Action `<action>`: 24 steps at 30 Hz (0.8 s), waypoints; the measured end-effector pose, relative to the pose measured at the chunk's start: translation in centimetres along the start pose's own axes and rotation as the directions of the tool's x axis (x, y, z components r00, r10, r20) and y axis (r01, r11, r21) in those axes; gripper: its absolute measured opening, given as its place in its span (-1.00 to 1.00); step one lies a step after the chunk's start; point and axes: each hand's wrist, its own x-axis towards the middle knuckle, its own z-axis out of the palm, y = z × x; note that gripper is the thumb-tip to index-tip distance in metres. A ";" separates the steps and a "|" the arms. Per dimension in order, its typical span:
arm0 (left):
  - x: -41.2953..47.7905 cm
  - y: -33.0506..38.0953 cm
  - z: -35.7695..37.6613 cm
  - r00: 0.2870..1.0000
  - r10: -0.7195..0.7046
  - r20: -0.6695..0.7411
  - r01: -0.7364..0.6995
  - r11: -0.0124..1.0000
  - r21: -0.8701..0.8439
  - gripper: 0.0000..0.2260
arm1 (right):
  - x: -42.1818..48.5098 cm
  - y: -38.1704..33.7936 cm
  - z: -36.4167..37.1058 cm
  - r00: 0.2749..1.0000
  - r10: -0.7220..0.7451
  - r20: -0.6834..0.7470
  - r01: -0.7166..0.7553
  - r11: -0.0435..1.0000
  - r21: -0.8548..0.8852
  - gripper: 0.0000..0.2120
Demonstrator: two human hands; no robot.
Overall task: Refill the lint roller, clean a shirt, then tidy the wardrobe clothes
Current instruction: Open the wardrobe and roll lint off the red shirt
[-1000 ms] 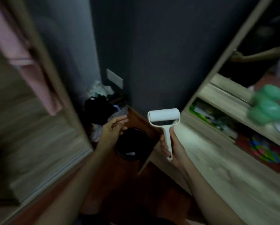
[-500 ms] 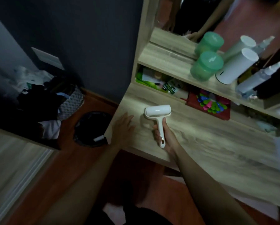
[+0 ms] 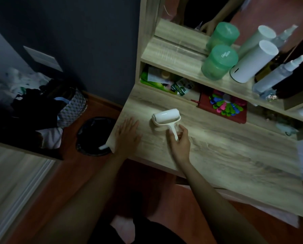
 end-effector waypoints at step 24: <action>-0.5 -1.6 -2.4 0.992 0.079 0.098 -0.071 0.994 -0.078 -0.38 | 0.0 -0.5 0.2 0.943 -0.323 0.075 0.332 0.906 -0.263 -0.49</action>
